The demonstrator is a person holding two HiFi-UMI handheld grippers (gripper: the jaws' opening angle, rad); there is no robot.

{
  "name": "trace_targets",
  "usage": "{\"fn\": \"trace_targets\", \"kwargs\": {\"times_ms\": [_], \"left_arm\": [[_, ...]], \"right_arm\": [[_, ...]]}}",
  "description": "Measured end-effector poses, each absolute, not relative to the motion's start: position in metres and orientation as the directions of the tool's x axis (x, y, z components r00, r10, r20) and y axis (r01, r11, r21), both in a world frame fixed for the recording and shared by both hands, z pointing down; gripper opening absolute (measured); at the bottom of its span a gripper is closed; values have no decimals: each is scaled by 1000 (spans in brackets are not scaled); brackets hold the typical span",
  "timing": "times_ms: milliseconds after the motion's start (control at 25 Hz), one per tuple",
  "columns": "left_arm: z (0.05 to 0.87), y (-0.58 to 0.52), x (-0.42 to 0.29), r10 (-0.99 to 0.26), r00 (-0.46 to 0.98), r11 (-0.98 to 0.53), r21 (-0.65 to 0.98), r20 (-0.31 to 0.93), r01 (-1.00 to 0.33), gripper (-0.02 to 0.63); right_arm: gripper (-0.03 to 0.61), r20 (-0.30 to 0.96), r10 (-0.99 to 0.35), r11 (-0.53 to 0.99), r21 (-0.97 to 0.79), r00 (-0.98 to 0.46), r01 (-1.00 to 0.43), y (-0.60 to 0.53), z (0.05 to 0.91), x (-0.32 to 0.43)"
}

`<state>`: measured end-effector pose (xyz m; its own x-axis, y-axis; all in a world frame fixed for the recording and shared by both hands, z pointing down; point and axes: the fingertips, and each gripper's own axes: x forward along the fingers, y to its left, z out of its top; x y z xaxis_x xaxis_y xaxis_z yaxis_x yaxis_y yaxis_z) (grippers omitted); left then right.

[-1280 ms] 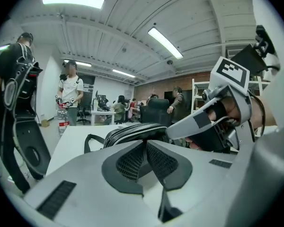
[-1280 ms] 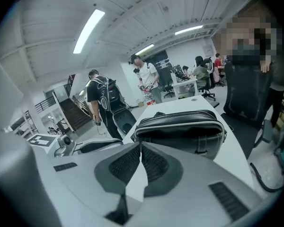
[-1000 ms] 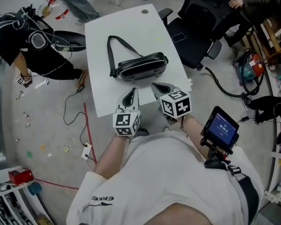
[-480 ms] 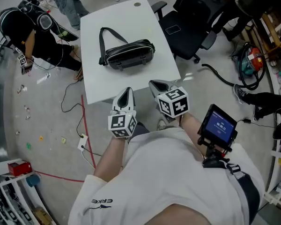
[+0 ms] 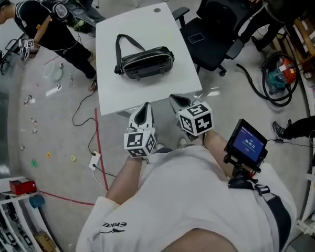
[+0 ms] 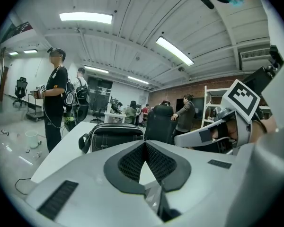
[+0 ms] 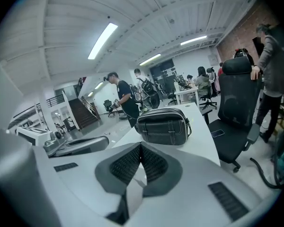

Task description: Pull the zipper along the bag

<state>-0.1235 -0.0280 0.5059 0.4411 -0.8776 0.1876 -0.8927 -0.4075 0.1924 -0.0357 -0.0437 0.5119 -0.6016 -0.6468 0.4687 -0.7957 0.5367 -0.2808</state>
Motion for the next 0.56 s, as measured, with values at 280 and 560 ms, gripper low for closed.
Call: {"fn": "trace_targets", "kwargs": {"times_ms": [280, 560], "left_arm": [[499, -32, -126, -874, 451, -418, 190, 181, -888, 3], [497, -36, -126, -875, 449, -416, 195, 179, -888, 3]], "right_arm": [[3, 469, -650, 535, -276, -597, -799, -45, 508, -40], [3, 466, -653, 538, -271, -598, -798, -47, 505, -40]]}}
